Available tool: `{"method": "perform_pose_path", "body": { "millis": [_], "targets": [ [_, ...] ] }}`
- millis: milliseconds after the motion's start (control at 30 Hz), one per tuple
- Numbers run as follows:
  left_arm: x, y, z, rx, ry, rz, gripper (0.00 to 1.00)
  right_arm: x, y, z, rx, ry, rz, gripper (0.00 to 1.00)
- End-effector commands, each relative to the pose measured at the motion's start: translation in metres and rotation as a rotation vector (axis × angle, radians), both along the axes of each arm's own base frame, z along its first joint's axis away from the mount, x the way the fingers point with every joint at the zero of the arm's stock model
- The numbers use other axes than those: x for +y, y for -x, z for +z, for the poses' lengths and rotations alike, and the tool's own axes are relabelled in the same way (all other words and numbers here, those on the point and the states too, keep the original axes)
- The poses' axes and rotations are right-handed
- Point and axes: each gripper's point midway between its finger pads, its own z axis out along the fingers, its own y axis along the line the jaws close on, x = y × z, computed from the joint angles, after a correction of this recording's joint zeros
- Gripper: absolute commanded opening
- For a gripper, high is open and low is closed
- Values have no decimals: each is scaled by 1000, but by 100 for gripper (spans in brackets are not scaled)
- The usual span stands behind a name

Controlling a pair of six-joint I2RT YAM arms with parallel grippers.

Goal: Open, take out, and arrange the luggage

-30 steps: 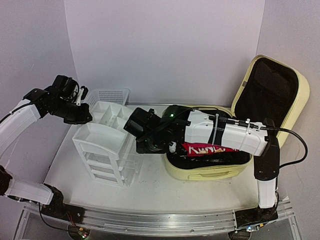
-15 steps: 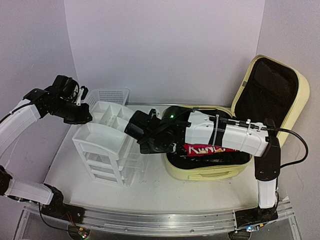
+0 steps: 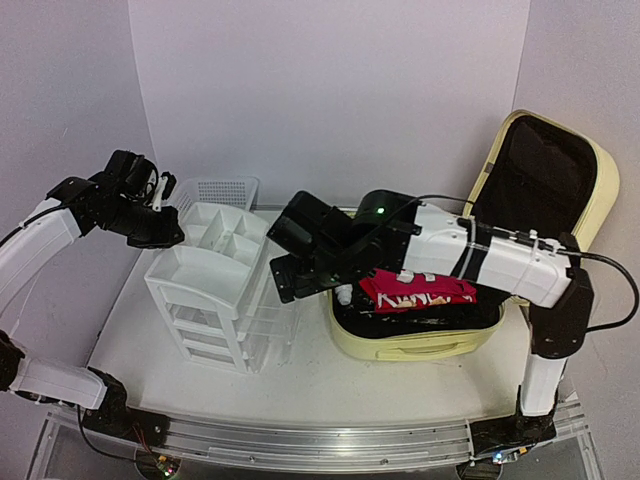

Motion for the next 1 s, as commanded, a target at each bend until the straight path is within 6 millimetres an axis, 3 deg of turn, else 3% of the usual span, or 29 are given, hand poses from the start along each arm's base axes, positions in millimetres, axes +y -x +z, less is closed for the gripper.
{"method": "perform_pose_path", "body": {
  "millis": [0, 133, 233, 333, 467, 633, 733, 900, 967],
  "targets": [
    [19, 3, -22, 64, -105, 39, 0, -15, -3, 60, -131, -76, 114, 98],
    [17, 3, -22, 68, -96, 32, 0, -45, -21, 44, -79, -64, 58, 98],
    [15, 2, -23, 73, -92, 29, 0, -78, -41, 22, -26, -45, -30, 98],
    [13, 2, -24, 80, -87, 22, 0, -130, -73, 9, 22, -56, -187, 98],
    [15, 4, -23, 75, -90, 24, 0, -219, -101, -3, 75, -172, -541, 98],
    [15, 4, -21, 68, -84, 28, 0, -305, -119, 9, -85, -246, -947, 98],
    [14, 6, -20, 71, -70, 26, 0, -329, -127, -1, -43, -341, -1097, 96],
    [14, 6, -17, 62, -71, 26, 0, -334, -143, -20, 57, -451, -1230, 93],
    [13, 6, -16, 61, -63, 22, 0, -338, -142, -36, 121, -499, -1312, 85]
  ]
}}
